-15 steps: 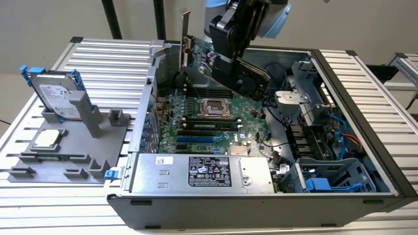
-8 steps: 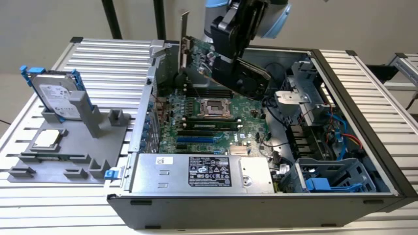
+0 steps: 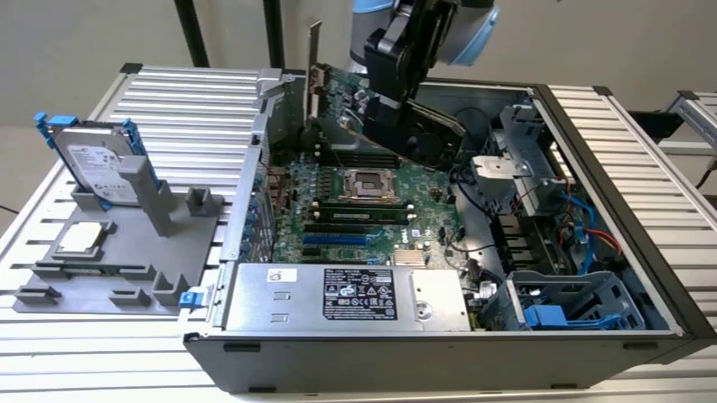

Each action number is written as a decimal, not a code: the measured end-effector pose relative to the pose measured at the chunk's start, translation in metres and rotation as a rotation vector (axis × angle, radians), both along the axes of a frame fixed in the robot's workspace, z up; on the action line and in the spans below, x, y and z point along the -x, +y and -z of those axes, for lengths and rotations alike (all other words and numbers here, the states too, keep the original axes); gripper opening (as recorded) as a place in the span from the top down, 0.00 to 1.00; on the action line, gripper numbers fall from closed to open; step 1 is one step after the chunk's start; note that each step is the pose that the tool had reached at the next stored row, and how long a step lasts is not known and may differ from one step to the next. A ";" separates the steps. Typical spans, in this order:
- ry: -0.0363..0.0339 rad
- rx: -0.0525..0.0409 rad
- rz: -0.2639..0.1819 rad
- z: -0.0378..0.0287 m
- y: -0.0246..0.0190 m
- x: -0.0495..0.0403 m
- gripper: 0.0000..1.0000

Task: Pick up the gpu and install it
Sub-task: 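Insert the gpu into the slot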

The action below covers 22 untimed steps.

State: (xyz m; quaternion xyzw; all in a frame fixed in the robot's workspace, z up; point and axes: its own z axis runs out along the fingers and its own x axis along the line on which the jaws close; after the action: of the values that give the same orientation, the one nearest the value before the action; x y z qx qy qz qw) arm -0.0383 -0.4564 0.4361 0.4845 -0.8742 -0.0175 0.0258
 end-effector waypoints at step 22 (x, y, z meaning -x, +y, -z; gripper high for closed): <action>0.0000 0.0000 -0.107 -0.0001 0.0000 0.0000 1.00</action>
State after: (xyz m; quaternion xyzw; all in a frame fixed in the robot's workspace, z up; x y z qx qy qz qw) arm -0.0383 -0.4564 0.4362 0.5305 -0.8471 -0.0161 0.0267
